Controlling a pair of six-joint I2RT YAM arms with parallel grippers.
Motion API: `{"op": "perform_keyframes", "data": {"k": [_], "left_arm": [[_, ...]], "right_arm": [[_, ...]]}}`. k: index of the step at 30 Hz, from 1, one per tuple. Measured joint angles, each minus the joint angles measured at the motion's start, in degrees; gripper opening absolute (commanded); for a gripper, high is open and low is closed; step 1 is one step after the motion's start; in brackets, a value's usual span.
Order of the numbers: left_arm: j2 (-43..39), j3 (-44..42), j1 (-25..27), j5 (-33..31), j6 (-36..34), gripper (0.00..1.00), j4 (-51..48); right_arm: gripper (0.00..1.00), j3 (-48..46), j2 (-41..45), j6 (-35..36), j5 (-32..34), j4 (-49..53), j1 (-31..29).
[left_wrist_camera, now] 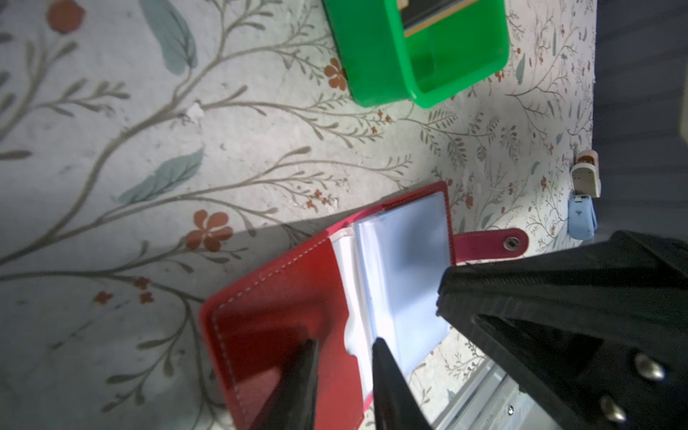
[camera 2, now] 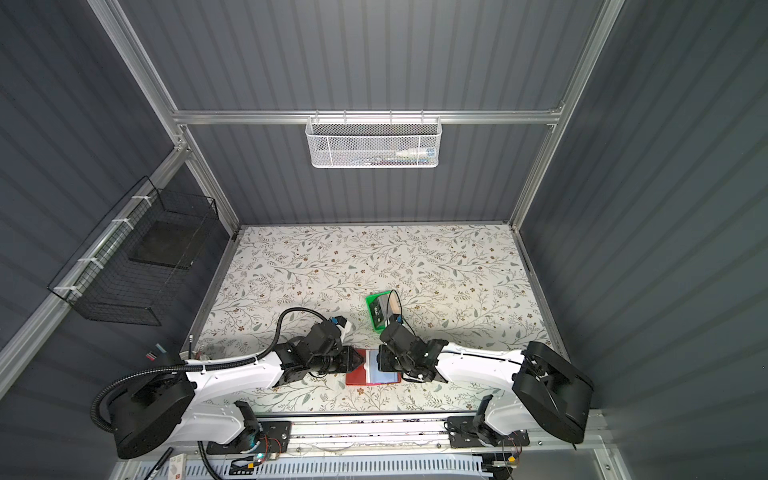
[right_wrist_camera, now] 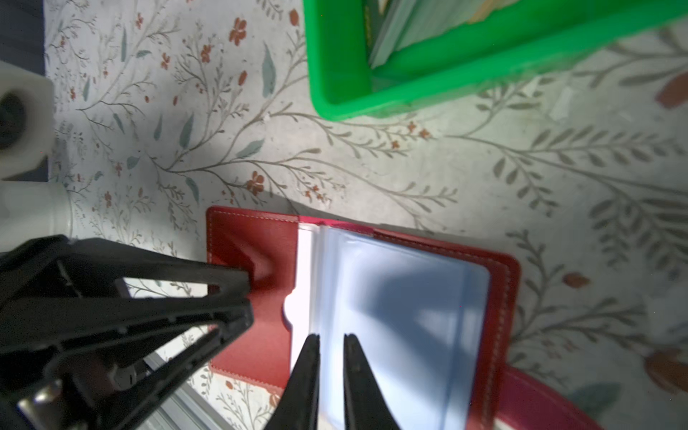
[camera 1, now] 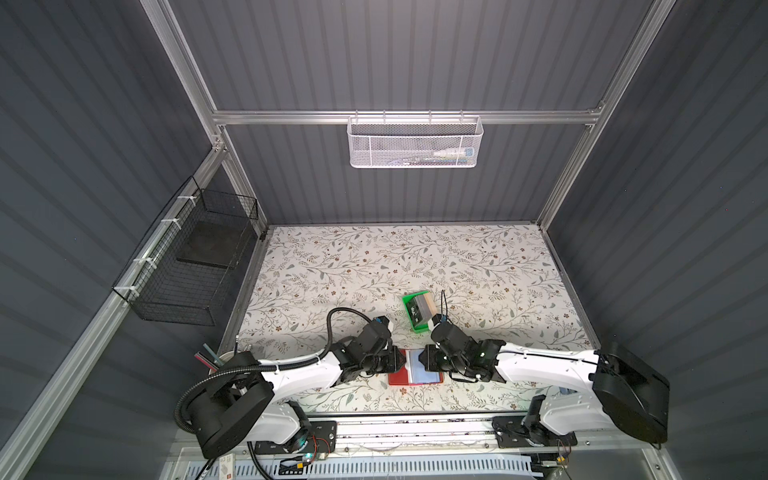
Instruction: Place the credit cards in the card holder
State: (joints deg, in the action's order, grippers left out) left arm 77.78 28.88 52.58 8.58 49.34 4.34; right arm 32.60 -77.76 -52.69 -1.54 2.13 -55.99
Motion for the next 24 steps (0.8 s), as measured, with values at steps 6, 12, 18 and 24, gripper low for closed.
{"op": "perform_keyframes", "data": {"k": [6, 12, 18, 24], "left_arm": [[1.84, 0.00, 0.00, -0.68, 0.83, 0.26, 0.04], [1.88, -0.02, 0.00, -1.53, 0.83, 0.26, 0.07], [1.88, -0.09, 0.00, -2.03, 0.81, 0.26, 0.57], [2.23, -0.09, 0.00, -2.19, 0.79, 0.26, 1.11]], "right_arm": [[0.16, -1.55, -1.07, -0.81, 0.02, 1.33, 0.90], [0.16, -1.81, -1.07, -1.53, 0.48, 1.33, 0.94], [0.19, -2.16, 1.44, -1.05, -0.66, 1.66, 0.94], [0.19, -2.16, -0.37, 0.20, -4.57, -1.25, 0.94]]}}
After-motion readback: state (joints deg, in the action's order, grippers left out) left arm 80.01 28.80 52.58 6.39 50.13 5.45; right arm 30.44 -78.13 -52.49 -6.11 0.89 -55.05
